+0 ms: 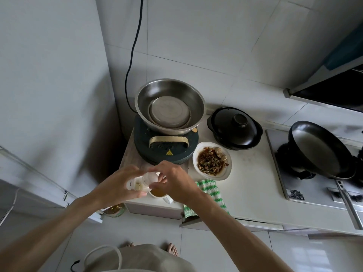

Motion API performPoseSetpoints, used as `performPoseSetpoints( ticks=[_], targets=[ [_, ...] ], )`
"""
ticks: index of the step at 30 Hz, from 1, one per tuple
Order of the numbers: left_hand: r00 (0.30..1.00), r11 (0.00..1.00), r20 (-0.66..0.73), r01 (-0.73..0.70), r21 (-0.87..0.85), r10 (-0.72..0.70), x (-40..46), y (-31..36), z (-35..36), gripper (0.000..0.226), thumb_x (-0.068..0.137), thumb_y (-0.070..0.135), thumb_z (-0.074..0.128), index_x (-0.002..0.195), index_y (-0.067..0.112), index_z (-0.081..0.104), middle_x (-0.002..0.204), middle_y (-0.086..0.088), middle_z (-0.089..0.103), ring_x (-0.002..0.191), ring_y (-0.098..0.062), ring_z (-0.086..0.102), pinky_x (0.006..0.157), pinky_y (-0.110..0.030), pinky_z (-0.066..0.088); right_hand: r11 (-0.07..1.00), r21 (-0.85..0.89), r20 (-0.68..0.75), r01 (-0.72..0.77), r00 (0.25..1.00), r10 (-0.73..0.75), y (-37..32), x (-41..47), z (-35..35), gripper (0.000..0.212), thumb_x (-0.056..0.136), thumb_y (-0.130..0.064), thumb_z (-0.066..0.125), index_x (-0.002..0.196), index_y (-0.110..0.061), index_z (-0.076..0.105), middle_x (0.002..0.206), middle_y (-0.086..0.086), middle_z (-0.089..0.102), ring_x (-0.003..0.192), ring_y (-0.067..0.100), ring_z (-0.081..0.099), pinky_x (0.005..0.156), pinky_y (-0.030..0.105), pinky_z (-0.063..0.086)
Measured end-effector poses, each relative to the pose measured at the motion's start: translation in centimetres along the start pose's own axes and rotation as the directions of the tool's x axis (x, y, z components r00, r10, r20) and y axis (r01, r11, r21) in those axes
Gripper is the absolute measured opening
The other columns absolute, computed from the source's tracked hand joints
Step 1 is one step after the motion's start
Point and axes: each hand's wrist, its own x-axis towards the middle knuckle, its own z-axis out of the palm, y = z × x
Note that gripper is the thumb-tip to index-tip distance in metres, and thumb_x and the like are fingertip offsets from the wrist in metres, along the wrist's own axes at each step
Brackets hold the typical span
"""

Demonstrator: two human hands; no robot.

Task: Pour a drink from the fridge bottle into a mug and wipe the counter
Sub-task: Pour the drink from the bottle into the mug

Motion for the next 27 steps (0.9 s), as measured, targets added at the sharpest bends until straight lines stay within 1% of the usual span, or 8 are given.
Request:
performPoseSetpoints(
  ticks=[4,8,12,14,18,23,25,27],
  targets=[
    [0.999,0.995,0.016,-0.048,0.082,0.047,-0.2,-0.7,-0.6,0.071,0.073,0.046,0.079,0.109,0.084,0.030,0.107,0.022,0.053,0.105,-0.002,0.052,0.083,-0.008,0.041,0.994,-0.084,0.101,-0.067,0.992,0.076,-1.3,1.1,-0.3,0.040,0.088,-0.033,0.076,0.124,-0.015,0.068,0.114,0.005,0.068,0.092,0.017,0.065,0.082,0.037,0.057],
    [1.000,0.993,0.007,-0.025,0.117,0.024,-0.3,-1.8,-0.7,0.052,0.069,0.064,0.072,0.110,0.073,0.042,0.110,0.022,0.055,0.101,-0.003,0.057,0.082,-0.029,0.055,0.972,-0.156,0.077,-0.177,0.979,0.190,-2.3,2.3,0.1,0.046,0.091,-0.052,0.066,0.110,-0.011,0.069,0.105,0.006,0.071,0.089,0.021,0.066,0.081,0.040,0.058],
    [0.995,0.986,-0.096,0.018,0.167,-0.002,-0.9,-1.4,-0.6,0.059,0.070,0.066,0.067,0.126,0.057,0.049,0.117,0.023,0.052,0.112,-0.004,0.051,0.087,-0.031,0.054,0.877,-0.472,0.131,-0.090,0.977,0.170,-3.1,2.9,0.5,0.012,0.103,-0.027,0.048,0.102,-0.030,0.059,0.075,0.009,0.047,0.072,0.027,0.058,0.069,0.041,0.057],
    [0.992,0.977,-0.125,0.034,0.212,-0.008,-1.2,-1.2,-0.6,0.061,0.071,0.065,0.067,0.127,0.052,0.049,0.118,0.021,0.051,0.112,-0.006,0.048,0.088,-0.033,0.053,0.869,-0.462,0.085,-0.180,0.966,0.246,-3.2,2.9,1.2,0.014,0.103,-0.026,0.050,0.116,-0.022,0.054,0.070,0.006,0.038,0.067,0.024,0.054,0.063,0.038,0.053],
    [0.994,0.984,-0.103,0.053,0.173,-0.035,-1.9,-1.4,-0.9,0.058,0.064,0.073,0.055,0.119,0.056,0.046,0.107,0.024,0.051,0.104,-0.006,0.052,0.084,-0.034,0.053,0.877,-0.191,0.020,-0.441,0.891,0.453,-2.7,3.5,2.7,0.068,0.093,-0.072,0.041,0.070,-0.009,0.053,0.061,0.004,0.047,0.054,0.016,0.046,0.056,0.034,0.043],
    [0.993,0.984,-0.097,0.080,0.157,-0.065,-1.9,-2.0,-1.5,0.053,0.068,0.060,0.074,0.118,0.047,0.059,0.099,0.030,0.048,0.095,-0.005,0.053,0.080,-0.031,0.054,0.902,-0.061,0.121,-0.426,0.894,0.431,-3.3,3.9,1.8,0.061,0.086,-0.065,0.062,0.086,-0.004,0.063,0.074,0.009,0.055,0.063,0.018,0.049,0.058,0.031,0.039],
    [0.993,0.987,-0.110,0.063,0.147,-0.047,-1.7,-1.8,-1.5,0.054,0.068,0.059,0.076,0.117,0.044,0.060,0.100,0.026,0.052,0.093,-0.005,0.054,0.078,-0.029,0.054,0.904,-0.140,0.142,-0.403,0.896,0.421,-3.1,4.3,1.6,0.061,0.091,-0.067,0.054,0.083,-0.007,0.064,0.067,0.007,0.055,0.057,0.018,0.051,0.056,0.029,0.042],
    [0.992,0.989,-0.123,0.052,0.136,-0.035,-1.5,-1.5,-1.3,0.057,0.068,0.061,0.074,0.120,0.043,0.058,0.105,0.021,0.056,0.096,-0.005,0.054,0.079,-0.032,0.055,0.896,-0.247,0.161,-0.369,0.896,0.414,-2.8,4.6,1.5,0.041,0.101,-0.054,0.043,0.083,-0.023,0.061,0.073,0.009,0.062,0.063,0.021,0.061,0.062,0.030,0.053]
  ],
)
